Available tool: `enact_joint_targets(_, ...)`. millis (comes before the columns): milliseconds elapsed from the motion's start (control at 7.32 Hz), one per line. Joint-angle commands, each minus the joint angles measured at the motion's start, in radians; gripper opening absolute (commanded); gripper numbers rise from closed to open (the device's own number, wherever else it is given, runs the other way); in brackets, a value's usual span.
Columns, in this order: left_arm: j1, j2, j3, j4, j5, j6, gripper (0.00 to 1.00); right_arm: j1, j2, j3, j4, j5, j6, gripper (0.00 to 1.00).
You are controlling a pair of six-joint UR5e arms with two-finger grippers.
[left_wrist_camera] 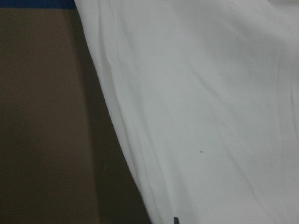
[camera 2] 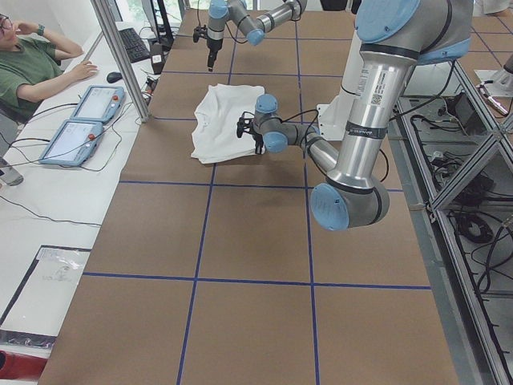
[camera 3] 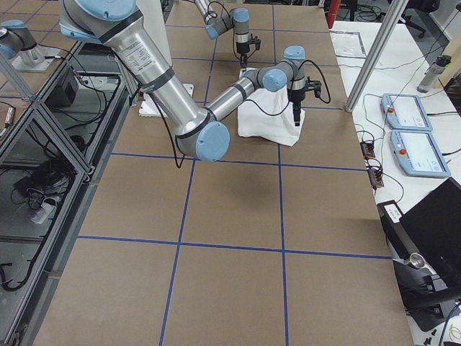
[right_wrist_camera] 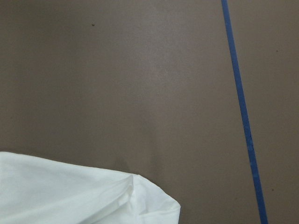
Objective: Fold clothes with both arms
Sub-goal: 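Drag the shirt away with the left gripper while the right arm moves in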
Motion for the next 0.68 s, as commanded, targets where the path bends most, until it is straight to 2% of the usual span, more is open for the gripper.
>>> enact_joint_targets(0,-0.112,0.034,-0.033,0.115,0.003,0.201,0.00,-0.006,0.000,0.003,0.001,0.000,0.003,1.00)
enact_joint_targets(273,-0.270,0.010,0.072,0.126,0.005,0.395,0.00,-0.013,0.001,0.007,0.001,0.000,0.004,1.00)
enact_joint_targets(410,-0.365,-0.095,0.209,0.129,0.003,0.505,0.00,-0.018,0.003,0.009,0.002,0.000,0.006,1.00)
enact_joint_targets(547,-0.403,-0.213,0.393,0.120,0.002,0.574,0.00,-0.024,0.003,0.019,0.002,0.000,0.007,1.00)
